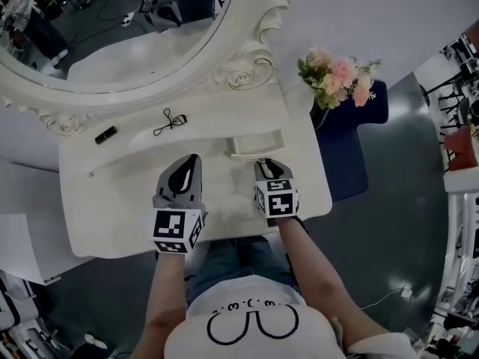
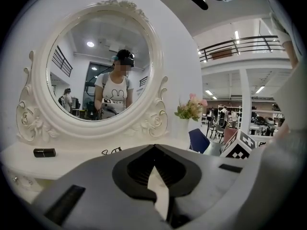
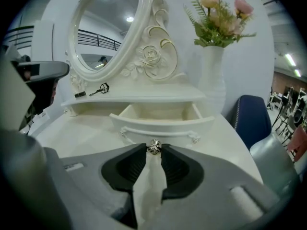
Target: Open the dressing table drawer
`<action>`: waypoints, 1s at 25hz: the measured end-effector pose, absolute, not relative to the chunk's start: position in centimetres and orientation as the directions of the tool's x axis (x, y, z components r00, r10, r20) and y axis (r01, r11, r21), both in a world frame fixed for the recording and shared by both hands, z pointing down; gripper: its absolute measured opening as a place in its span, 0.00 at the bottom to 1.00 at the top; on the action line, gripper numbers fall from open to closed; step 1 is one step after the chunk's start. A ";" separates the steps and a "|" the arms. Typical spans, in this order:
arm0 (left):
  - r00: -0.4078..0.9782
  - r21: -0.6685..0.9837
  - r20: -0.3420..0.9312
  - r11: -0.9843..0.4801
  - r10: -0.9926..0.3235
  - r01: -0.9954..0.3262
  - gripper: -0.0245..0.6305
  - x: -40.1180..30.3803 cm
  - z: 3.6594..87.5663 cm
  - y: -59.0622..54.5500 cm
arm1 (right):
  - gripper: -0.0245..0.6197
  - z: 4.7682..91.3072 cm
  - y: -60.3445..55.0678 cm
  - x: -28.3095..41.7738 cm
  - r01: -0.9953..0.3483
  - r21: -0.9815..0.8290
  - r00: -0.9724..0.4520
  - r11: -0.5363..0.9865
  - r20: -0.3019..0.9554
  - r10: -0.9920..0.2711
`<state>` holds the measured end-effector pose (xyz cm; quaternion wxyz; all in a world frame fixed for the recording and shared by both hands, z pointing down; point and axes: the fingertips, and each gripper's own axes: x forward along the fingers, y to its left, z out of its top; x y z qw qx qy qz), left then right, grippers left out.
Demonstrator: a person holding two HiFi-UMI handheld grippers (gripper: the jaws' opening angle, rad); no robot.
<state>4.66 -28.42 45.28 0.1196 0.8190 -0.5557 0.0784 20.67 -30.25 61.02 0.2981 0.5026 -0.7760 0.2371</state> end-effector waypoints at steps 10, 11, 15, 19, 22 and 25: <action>0.369 0.102 0.228 -0.355 -0.901 -0.929 0.04 5.0 43.9 -28.2 | 0.29 61.0 -29.2 20.8 -0.918 -0.106 -0.332 0.382 0.732 -0.595; 0.369 0.099 0.223 -0.356 -0.902 -0.929 0.04 5.0 43.7 -28.3 | 0.29 60.5 -29.3 21.0 -0.917 -0.108 -0.335 0.384 0.730 -0.595; 0.373 0.088 0.194 -0.362 -0.907 -0.928 0.04 5.0 42.4 -28.6 | 0.29 57.3 -29.6 21.9 -0.910 -0.128 -0.365 0.394 0.695 -0.619; 0.377 0.070 0.161 -0.371 -0.912 -0.926 0.04 5.1 40.8 -29.1 | 0.29 52.4 -30.0 22.6 -0.897 -0.131 -0.408 0.422 0.614 -0.676; 0.382 0.058 0.131 -0.377 -0.915 -0.924 0.04 5.1 39.3 -29.6 | 0.27 48.1 -30.3 23.4 -0.898 -0.093 -0.414 0.431 0.517 -0.749; 0.388 0.046 0.100 -0.385 -0.916 -0.922 0.04 5.3 37.9 -30.1 | 0.07 43.5 -30.6 24.3 -0.906 -0.039 -0.402 0.422 0.393 -0.827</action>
